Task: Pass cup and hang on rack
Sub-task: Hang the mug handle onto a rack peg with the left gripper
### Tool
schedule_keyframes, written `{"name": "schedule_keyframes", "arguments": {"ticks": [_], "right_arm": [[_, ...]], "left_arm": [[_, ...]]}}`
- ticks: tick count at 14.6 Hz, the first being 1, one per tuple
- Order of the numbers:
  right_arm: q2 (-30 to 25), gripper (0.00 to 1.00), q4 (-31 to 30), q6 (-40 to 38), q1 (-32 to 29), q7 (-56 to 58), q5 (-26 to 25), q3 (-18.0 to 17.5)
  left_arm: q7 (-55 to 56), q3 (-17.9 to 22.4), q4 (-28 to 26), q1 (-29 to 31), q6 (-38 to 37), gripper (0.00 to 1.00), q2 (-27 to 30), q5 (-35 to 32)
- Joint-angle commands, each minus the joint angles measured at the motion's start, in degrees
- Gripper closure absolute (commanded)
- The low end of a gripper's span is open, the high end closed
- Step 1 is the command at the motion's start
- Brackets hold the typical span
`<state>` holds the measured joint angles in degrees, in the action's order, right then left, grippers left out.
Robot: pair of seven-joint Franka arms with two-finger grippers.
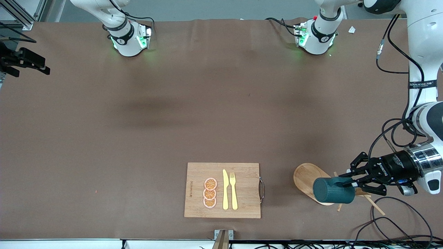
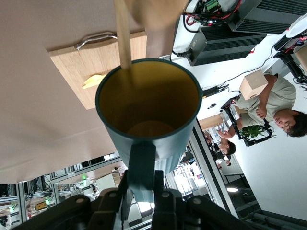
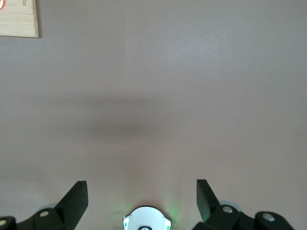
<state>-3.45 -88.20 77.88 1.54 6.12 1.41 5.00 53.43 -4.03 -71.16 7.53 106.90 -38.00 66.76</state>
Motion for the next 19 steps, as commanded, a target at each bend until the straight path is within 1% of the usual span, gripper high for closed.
{"name": "schedule_keyframes", "arguments": {"ticks": [1, 5, 19], "right_arm": [[-1.0, 0.0, -1.0, 0.3, 0.3, -0.7, -0.7, 0.1], [-1.0, 0.0, -0.9, 0.4, 0.7, -0.7, -0.7, 0.1], [-0.9, 0.0, -0.9, 0.5, 0.5, -0.6, -0.7, 0.1]], "left_arm": [[-1.3, -0.4, 0.2, 0.6, -1.2, 1.0, -0.4, 1.5], [-2.4, -0.3, 0.2, 0.7, -1.3, 1.0, -0.9, 1.5], [-7.6, -0.4, 0.2, 4.2, -5.4, 1.0, -3.3, 1.6]]}}
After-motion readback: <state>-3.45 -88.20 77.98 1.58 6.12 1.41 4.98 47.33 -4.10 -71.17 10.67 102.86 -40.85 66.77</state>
